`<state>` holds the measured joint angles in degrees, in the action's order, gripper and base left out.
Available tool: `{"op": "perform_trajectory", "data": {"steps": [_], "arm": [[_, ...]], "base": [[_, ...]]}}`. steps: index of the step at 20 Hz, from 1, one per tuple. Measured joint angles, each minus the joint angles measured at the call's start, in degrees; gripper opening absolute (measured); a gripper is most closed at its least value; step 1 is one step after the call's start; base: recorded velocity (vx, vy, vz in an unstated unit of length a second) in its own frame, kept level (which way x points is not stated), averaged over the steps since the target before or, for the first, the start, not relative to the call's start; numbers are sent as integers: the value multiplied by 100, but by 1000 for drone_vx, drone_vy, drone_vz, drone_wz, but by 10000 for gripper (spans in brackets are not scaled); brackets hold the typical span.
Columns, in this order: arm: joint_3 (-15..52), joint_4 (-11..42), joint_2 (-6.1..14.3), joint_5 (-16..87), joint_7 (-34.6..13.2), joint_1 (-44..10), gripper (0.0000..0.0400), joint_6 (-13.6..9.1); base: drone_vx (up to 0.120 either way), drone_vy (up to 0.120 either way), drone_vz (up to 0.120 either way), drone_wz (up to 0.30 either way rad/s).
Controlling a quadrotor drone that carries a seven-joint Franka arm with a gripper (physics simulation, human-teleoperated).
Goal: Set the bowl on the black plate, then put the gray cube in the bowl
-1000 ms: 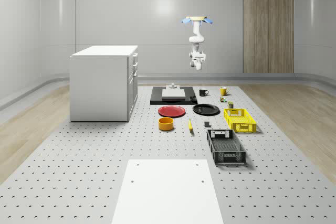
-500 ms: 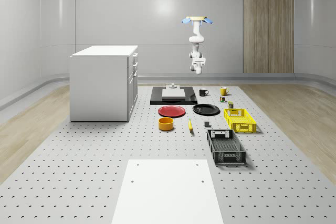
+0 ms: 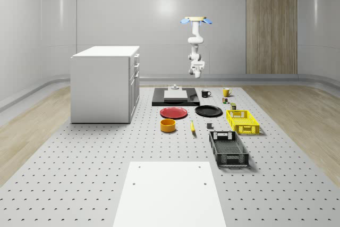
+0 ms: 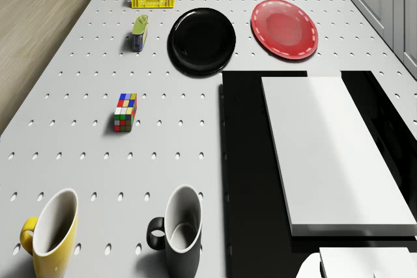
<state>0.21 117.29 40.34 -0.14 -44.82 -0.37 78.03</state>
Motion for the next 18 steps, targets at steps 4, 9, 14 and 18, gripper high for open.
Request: {"op": "perform_trajectory", "data": {"steps": [4, 9, 14, 18], "arm": [[2, -33, -7, -1, 1, -3, 400, -8], [5, -38, 0, -1, 3, -7, 400, 2], [8, -29, 12, 0, 4, -10, 400, 20], [12, -19, 23, 4, 4, -13, 400, 37]], "base": [[120, -120, 0, 0], [120, -120, 0, 0], [120, -120, 0, 0], [120, -120, 0, 0]]}}
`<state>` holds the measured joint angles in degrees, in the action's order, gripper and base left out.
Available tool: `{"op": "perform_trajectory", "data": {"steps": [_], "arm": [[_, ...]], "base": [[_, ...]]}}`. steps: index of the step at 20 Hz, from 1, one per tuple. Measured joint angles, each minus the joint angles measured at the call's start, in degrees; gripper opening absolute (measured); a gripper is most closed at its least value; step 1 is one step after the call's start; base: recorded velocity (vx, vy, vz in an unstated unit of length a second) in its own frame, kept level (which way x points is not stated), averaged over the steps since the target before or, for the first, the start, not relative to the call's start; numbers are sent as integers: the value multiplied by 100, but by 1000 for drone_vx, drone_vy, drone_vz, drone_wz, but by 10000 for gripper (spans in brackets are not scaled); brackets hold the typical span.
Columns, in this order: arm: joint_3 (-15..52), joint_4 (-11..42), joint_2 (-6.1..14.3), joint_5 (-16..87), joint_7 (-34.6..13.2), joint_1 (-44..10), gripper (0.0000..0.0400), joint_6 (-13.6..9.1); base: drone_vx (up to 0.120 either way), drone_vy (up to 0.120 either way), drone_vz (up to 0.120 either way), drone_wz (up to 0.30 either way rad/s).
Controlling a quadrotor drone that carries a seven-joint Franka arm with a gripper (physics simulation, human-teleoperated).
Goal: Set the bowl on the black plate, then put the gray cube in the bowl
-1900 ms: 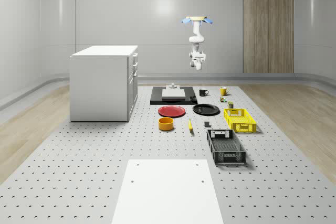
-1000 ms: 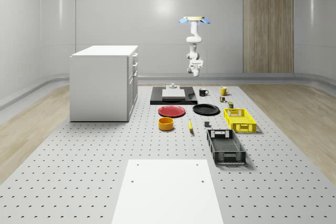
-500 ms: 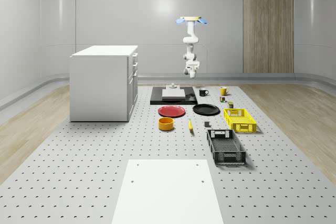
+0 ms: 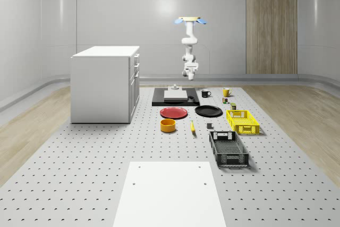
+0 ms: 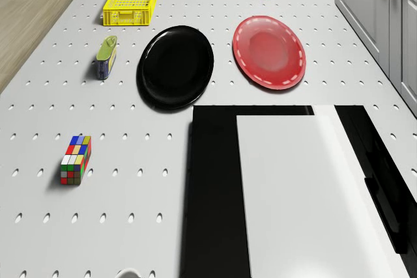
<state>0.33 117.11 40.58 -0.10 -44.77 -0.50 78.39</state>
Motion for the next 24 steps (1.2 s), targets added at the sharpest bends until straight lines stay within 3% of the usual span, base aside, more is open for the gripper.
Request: {"op": "perform_trajectory", "data": {"steps": [24], "arm": [[370, 89, 77, 514, -64, -117, 400, 108]], "base": [[120, -120, 0, 0]]}}
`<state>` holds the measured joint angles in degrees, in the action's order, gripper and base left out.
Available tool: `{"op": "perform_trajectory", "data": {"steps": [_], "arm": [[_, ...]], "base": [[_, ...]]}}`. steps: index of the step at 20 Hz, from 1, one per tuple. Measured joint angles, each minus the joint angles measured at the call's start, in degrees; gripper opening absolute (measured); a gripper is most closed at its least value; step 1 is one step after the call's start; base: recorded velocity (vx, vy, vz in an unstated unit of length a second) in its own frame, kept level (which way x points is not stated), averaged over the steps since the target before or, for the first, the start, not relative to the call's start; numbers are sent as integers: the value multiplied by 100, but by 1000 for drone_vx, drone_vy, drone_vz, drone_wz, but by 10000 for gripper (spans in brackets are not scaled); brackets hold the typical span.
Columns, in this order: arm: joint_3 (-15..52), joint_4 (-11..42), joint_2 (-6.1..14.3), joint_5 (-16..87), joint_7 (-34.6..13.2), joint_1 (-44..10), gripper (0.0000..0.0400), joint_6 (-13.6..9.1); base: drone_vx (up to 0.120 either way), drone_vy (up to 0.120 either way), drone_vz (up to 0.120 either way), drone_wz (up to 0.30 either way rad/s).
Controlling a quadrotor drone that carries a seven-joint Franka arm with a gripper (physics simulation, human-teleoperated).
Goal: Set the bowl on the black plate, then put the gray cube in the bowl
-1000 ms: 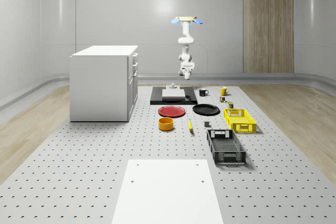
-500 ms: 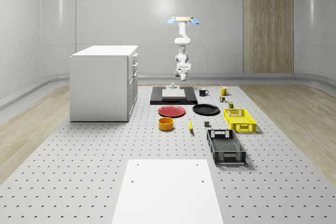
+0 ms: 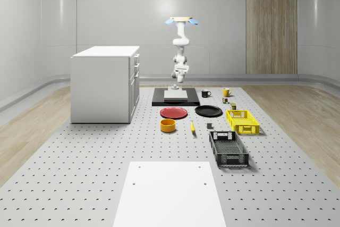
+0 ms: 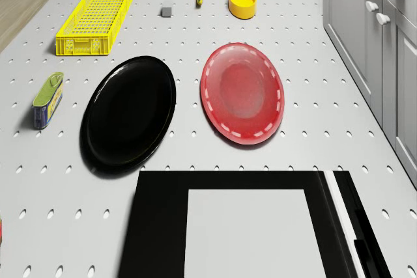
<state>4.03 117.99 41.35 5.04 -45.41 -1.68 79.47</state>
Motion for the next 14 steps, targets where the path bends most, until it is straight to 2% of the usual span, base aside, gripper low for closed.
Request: {"op": "perform_trajectory", "data": {"steps": [5, 9, 12, 14], "arm": [[488, 95, 34, 689, -92, -152, 400, 35], [1263, 365, 105, 1803, -254, -403, 400, 89], [2155, 874, 224, 3144, -490, -719, 400, 161], [2869, 1440, 352, 4294, -746, -1012, 400, 214]], "base": [[120, -120, 0, 0], [120, -120, 0, 0], [120, -120, 0, 0], [120, -120, 0, 0]]}}
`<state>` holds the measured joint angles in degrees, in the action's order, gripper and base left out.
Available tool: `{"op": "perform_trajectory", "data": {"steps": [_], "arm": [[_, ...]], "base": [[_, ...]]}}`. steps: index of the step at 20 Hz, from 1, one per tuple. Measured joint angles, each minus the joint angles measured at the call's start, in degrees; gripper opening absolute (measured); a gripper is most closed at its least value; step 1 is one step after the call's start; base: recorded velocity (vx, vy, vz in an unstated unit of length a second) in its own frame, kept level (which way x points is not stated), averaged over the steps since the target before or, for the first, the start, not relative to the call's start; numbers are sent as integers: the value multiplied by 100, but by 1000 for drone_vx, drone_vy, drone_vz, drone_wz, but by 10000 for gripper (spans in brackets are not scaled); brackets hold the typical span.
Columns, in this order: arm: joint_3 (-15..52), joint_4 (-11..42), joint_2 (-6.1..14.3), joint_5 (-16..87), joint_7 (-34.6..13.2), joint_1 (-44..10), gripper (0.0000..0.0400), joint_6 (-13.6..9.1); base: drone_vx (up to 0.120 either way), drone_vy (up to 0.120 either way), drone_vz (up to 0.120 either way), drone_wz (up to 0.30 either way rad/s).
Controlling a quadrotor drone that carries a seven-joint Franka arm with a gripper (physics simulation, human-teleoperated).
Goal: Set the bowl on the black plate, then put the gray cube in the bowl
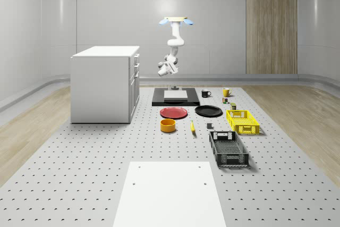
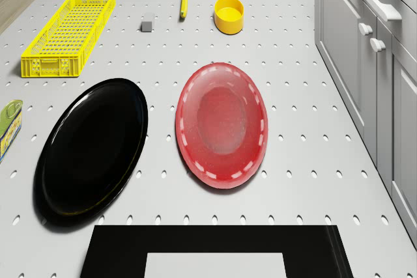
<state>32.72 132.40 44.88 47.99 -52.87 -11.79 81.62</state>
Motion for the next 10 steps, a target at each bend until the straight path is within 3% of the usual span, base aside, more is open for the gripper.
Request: {"op": "perform_trajectory", "data": {"steps": [2, 5, 10], "arm": [[736, 721, 161, 1289, -362, -375, 400, 21], [1724, 1828, 417, 3207, -1080, -1125, 400, -113], [2849, 2930, 799, 5410, -2282, -2646, 400, -737]], "base": [[120, -60, 0, 0], [120, 0, -120, 0], [120, 0, -120, 0]]}}
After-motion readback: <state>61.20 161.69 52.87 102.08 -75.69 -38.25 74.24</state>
